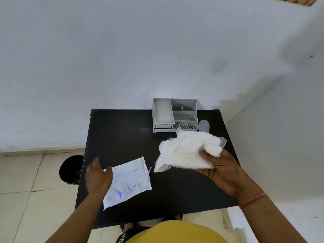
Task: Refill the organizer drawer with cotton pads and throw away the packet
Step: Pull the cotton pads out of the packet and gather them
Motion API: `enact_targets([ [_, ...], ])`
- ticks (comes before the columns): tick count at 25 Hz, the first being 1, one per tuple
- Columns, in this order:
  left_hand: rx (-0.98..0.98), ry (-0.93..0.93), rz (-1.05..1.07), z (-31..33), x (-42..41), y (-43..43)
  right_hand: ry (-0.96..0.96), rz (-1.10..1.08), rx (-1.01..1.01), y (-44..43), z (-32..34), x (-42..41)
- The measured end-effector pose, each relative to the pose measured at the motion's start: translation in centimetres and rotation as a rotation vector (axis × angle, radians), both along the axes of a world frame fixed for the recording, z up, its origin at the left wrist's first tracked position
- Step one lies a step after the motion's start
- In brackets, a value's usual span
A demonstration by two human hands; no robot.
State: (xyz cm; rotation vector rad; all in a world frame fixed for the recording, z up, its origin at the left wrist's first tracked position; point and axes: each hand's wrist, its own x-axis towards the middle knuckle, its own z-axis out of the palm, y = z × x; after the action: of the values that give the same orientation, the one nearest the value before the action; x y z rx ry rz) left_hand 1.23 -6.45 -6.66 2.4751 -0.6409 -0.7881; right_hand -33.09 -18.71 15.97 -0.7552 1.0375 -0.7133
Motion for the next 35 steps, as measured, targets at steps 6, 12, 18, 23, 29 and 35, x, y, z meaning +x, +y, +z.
enact_targets([
  [6,-0.259,1.262,-0.091,11.8,-10.3,-3.7,-0.410,-0.010,0.229,1.0,-0.6,0.1],
  [12,-0.347,1.488,0.035,16.8,-15.5,-5.2,0.094,0.007,0.257,2.1,-7.5,-0.5],
  [18,-0.335,1.385,-0.055,19.1,-15.3,-3.7,-0.077,-0.005,0.438,2.7,-8.7,-1.6],
  [23,-0.258,1.029,-0.122,18.7,-15.0,-4.4,-0.096,0.067,0.367,2.6,-8.4,-1.8],
  [29,-0.143,1.155,-0.050,18.3,-14.3,-4.8,-0.116,0.156,0.313,1.3,-7.5,-2.2],
  [35,-0.253,1.106,-0.090,16.5,-14.3,-4.1,0.019,0.275,0.175,0.2,-6.2,-2.2],
])
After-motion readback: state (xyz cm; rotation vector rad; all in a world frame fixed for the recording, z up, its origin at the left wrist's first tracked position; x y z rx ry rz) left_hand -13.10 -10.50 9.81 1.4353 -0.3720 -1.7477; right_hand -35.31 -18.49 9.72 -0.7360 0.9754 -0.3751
